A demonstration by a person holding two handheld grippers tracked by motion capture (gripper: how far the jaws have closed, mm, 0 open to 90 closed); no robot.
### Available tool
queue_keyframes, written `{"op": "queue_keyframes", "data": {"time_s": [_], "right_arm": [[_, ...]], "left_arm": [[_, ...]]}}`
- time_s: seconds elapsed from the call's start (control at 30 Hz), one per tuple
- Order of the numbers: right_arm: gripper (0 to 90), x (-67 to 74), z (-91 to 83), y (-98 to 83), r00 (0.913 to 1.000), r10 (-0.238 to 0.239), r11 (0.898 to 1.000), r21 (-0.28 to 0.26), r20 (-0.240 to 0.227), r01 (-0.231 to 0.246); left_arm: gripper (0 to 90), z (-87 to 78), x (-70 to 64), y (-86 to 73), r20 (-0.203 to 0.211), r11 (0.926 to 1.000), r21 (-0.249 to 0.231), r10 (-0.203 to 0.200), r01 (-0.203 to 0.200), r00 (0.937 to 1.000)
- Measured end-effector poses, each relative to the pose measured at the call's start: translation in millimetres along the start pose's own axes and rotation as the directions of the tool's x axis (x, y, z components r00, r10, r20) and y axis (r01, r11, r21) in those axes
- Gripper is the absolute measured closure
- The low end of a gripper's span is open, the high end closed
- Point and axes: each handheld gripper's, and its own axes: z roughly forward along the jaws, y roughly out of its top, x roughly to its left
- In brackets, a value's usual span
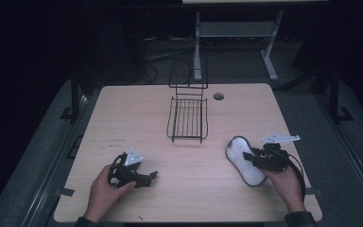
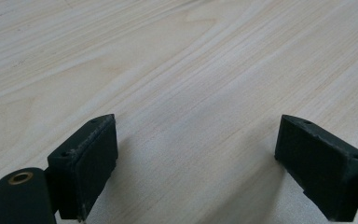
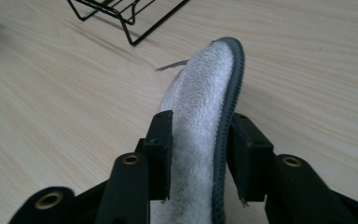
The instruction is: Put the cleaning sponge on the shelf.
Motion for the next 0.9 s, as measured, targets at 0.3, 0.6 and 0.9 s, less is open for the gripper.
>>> {"op": "queue_keyframes", "data": {"time_s": [0.3,0.6,0.9], "right_arm": [[76.9,8.0,-5.4,5.1,0.9992,-0.034,0.999,-0.010,-0.021,0.034],[77.2,5.7,-10.1,7.6,0.9992,-0.018,1.000,-0.025,-0.036,0.017],[77.1,5.7,-13.4,14.8,0.9989,-0.025,0.998,-0.056,-0.039,0.023]], "left_arm": [[12.3,0.0,0.0,0.0,0.000,1.0000,0.000,0.000,0.000,1.0000],[12.3,0.0,0.0,0.0,0.000,1.0000,0.000,0.000,0.000,1.0000],[12.2,0.1,-0.2,0.1,0.000,1.0000,-0.001,-0.002,0.002,1.0000]]}}
